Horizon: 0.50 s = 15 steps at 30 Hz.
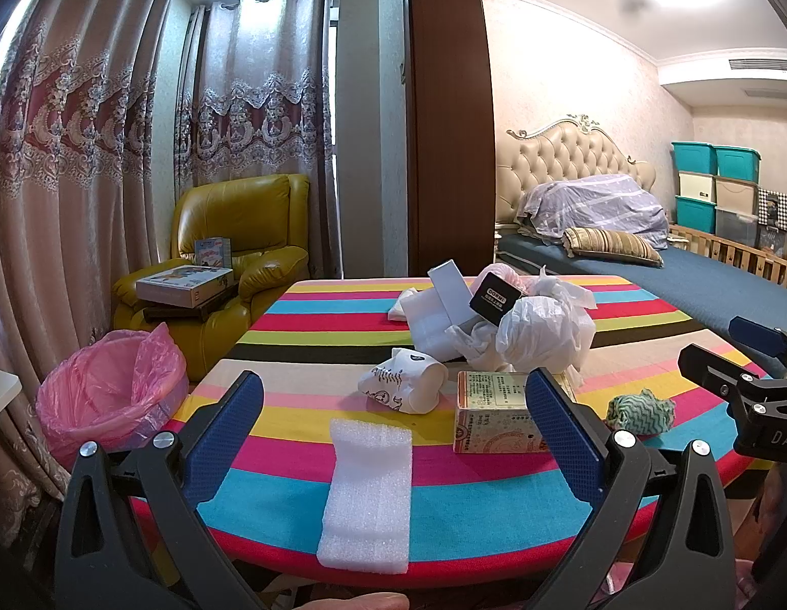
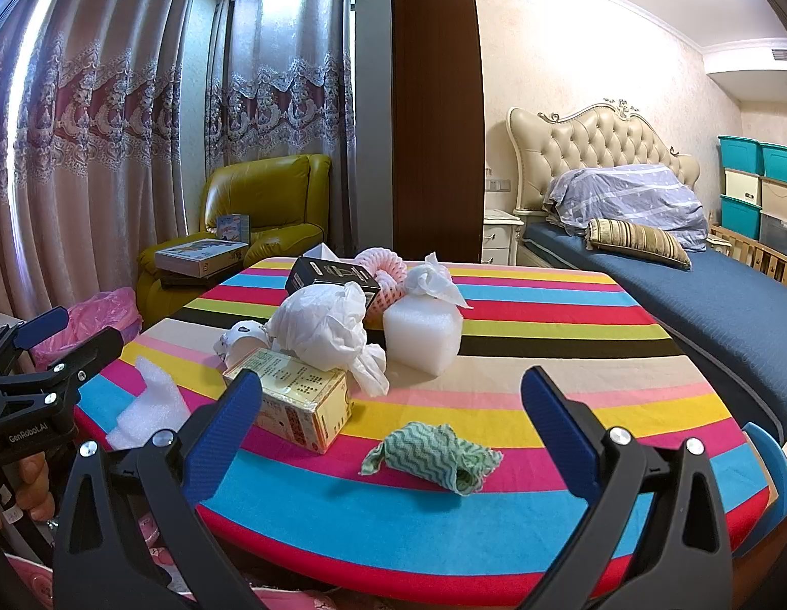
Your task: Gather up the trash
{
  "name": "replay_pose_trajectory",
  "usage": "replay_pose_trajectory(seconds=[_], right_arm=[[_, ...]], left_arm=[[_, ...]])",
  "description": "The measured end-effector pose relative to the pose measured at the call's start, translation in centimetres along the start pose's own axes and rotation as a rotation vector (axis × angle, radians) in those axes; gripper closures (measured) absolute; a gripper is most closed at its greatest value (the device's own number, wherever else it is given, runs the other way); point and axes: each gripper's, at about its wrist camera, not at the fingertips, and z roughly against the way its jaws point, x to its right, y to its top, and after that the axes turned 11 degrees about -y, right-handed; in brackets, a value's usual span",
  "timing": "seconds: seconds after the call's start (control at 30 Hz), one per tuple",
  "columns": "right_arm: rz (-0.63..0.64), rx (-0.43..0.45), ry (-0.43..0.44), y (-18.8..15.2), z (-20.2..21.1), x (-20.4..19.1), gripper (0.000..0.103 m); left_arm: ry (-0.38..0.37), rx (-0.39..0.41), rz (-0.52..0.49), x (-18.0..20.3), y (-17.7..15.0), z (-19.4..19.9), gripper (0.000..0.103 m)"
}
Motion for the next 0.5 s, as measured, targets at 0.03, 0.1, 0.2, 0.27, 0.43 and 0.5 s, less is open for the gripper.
replay_pose_trajectory(seconds=[0.03, 0.1, 0.2, 0.27, 0.43, 0.5], right_arm=[[0.000, 0.000, 0.000, 0.03, -0.02, 0.03, 0.004], [-0.001, 0.000, 0.000, 0.01, -0.01, 0.02, 0.004], [-0.002, -0.001, 0.000, 0.02, -0.01, 0.03, 0.004], [-0.002, -0.001, 0.000, 0.05, -0.02, 0.06, 0.004], [-0.003, -0.002, 0.000, 0.06, -0.02, 0.09, 0.004], [-0.004, -0.003, 0.001, 0.00, 0.00, 0.06, 0.004]], left_arm=[[-0.001, 0.000, 0.000, -0.02, -0.04, -0.04, 0.006], [0.000, 0.000, 0.001, 0.00, 0.00, 0.00, 0.006], [0.000, 0.001, 0.000, 0.00, -0.04, -0.04, 0.006], [-0.001, 0.001, 0.000, 0.00, -0.03, -0.03, 0.006], [-0.001, 0.002, 0.001, -0.02, -0.04, -0.02, 0.006], [0.001, 0.002, 0.001, 0.00, 0.02, 0.01, 0.006]])
